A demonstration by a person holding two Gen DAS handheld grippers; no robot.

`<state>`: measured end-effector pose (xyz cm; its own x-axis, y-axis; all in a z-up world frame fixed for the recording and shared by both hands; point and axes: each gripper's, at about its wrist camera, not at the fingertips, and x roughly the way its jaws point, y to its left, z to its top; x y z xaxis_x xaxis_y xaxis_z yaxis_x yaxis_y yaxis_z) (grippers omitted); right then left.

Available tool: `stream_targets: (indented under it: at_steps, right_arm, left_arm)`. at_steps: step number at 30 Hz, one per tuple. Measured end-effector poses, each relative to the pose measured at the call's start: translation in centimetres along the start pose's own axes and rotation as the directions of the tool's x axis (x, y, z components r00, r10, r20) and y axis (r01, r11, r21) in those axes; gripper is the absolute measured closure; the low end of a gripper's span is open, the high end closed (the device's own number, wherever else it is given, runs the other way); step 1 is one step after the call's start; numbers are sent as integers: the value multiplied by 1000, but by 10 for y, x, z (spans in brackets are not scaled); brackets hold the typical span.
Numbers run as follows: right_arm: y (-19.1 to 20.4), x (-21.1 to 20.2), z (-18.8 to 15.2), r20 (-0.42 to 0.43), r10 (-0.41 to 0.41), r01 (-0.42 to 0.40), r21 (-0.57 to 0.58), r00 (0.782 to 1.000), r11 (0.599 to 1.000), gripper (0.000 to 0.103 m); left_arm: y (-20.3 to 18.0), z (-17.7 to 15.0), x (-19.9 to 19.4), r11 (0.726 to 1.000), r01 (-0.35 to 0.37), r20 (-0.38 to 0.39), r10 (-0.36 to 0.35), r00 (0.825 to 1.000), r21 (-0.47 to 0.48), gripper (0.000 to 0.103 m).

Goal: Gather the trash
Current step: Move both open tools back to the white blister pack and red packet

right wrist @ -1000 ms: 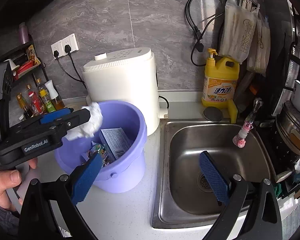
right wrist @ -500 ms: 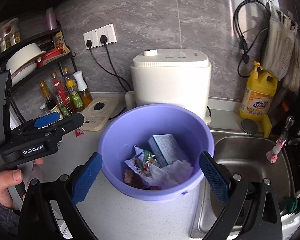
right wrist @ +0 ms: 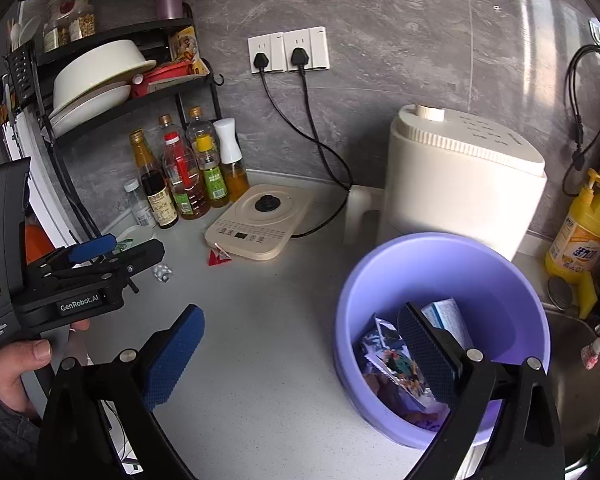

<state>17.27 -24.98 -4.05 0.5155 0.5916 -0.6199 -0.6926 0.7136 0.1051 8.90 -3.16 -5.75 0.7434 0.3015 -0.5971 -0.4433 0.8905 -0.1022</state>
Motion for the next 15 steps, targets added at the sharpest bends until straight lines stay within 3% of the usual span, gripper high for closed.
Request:
stream_targets:
  at_steps: [15]
  right_arm:
    - [68,68,20,-61,83,-88,-81,995,993,15]
  left_arm:
    - [74,-16,23,992,-94,-60,90,994,-80,7]
